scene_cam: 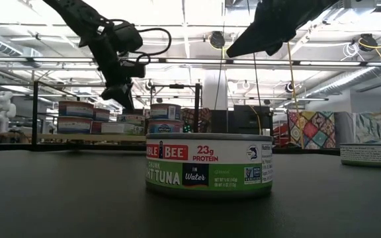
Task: Stack canned seafood by type on shelf
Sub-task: Stack the green tuna can on top of the other green tuna can on the shelf, then stack the green tuna can on top of the other green tuna cans on the shelf
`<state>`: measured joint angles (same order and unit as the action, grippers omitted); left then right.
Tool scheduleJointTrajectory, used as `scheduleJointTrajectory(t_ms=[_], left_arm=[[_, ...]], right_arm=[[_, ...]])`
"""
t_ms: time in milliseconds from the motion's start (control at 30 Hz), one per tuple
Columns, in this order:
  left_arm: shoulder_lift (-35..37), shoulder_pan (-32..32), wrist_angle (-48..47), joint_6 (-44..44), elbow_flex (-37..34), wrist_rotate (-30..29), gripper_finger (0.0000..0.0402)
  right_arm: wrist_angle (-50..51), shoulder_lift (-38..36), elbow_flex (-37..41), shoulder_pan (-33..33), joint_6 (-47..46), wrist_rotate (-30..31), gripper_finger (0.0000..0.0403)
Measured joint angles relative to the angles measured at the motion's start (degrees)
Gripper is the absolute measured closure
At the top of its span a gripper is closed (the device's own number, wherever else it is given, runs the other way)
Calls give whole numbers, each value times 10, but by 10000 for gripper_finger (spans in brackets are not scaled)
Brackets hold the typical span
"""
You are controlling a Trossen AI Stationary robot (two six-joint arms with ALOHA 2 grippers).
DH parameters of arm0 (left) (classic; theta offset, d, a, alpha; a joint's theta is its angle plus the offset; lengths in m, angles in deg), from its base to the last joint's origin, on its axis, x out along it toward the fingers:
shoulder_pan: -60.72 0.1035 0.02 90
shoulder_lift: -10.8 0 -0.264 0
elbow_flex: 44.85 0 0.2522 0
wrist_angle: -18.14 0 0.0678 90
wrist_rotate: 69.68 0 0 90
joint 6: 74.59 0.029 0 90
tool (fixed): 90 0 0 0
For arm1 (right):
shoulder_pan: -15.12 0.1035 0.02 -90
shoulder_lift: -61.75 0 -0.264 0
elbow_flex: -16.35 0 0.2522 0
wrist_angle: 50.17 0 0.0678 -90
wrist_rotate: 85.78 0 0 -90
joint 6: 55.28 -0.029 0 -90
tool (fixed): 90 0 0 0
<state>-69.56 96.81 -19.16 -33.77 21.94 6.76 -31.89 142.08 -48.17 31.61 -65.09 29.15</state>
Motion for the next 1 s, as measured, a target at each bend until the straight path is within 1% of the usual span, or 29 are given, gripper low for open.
scheduleJointTrajectory(t_ms=[100,233,300,400,467,533,600,633,733,833,933,1000], left_arm=[[0,-6,-19,-2,16,-9,338],[5,-18,-54,-30,36,-15,334],[17,-32,-80,-44,48,7,333],[44,-72,-124,-55,60,67,334],[66,-119,-137,-74,59,100,334],[87,-185,-134,-96,49,117,334],[93,-266,-127,-120,39,117,334],[92,-313,-116,-135,32,106,334],[85,-445,-37,-164,3,48,334],[57,-550,53,-175,-16,14,334],[18,-614,148,-178,-19,13,334],[-14,-639,197,-178,-18,13,334]], right_arm=[[0,0,0,0,0,0,403],[0,0,0,0,0,0,403],[0,0,0,0,0,0,403],[0,0,0,0,0,0,403],[0,0,0,0,0,0,403],[0,0,0,0,0,0,403],[0,0,0,0,0,2,403],[0,0,0,0,0,2,403],[-3,0,0,0,0,2,403],[-18,0,0,0,-4,2,403],[-46,0,0,2,-18,0,403],[-59,0,0,6,-27,-21,403]])
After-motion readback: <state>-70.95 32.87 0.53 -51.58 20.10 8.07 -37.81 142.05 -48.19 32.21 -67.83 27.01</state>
